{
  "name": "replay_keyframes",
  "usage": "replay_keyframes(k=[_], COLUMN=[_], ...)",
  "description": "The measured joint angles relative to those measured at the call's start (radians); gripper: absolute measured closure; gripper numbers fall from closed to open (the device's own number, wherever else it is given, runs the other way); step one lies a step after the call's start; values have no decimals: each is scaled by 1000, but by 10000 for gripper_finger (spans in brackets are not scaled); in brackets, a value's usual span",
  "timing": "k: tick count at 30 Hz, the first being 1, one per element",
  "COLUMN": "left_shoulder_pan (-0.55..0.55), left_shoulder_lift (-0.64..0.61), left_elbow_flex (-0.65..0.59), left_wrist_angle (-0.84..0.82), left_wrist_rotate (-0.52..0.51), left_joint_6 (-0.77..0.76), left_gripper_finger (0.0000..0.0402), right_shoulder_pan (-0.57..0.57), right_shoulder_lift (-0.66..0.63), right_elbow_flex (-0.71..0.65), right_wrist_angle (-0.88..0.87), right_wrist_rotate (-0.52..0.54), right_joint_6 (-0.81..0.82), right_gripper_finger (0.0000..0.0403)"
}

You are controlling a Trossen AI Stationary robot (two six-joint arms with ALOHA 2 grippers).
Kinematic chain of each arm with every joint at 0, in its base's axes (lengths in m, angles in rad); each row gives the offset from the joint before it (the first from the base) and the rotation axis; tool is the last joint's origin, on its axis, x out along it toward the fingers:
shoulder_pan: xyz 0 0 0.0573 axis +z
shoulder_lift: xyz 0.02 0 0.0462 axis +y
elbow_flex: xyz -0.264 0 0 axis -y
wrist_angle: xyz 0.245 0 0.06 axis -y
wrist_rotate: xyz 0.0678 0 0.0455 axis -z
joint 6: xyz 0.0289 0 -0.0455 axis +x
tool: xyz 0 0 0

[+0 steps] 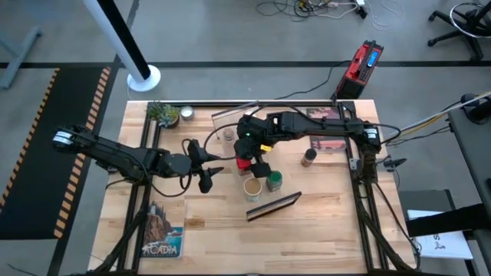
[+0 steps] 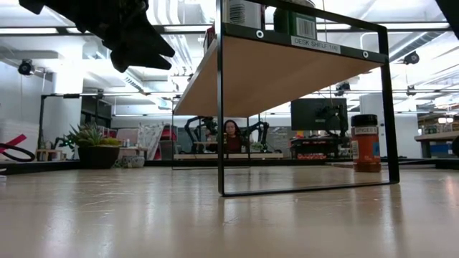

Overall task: Shelf spices
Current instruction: Remove the red seasoning can from the shelf

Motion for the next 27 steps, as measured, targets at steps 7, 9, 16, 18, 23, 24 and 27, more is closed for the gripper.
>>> replay_keyframes(k=[7, 9, 16, 18, 23, 24, 27], left_shoulder_pan=[0, 0, 0, 0, 0, 0, 2], left_shoulder_lift=[0, 0, 0, 0, 0, 0, 7], left_elbow_flex=[0, 0, 0, 0, 0, 0, 0], left_wrist_angle=[-2, -4, -4, -3, 13, 30, 96], left_wrist_rotate=[1, 10, 20, 20, 20, 20, 19], left_joint_6=[0, 0, 0, 0, 1, 10, 57], left_gripper_finger=[209, 209, 209, 209, 209, 209, 209], right_shoulder_pan=[-9, -14, -22, -22, -22, -22, -22], right_shoulder_lift=[0, 0, 1, 1, 1, 1, 2], right_elbow_flex=[0, 0, -4, -4, -4, -4, 0], right_wrist_angle=[-7, -18, -27, -27, -23, -19, -18], right_wrist_rotate=[3, 4, 5, 5, -26, -37, -44], right_joint_6=[-3, -4, -9, -9, -11, -11, -16], right_gripper_finger=[59, 59, 60, 60, 60, 60, 59])
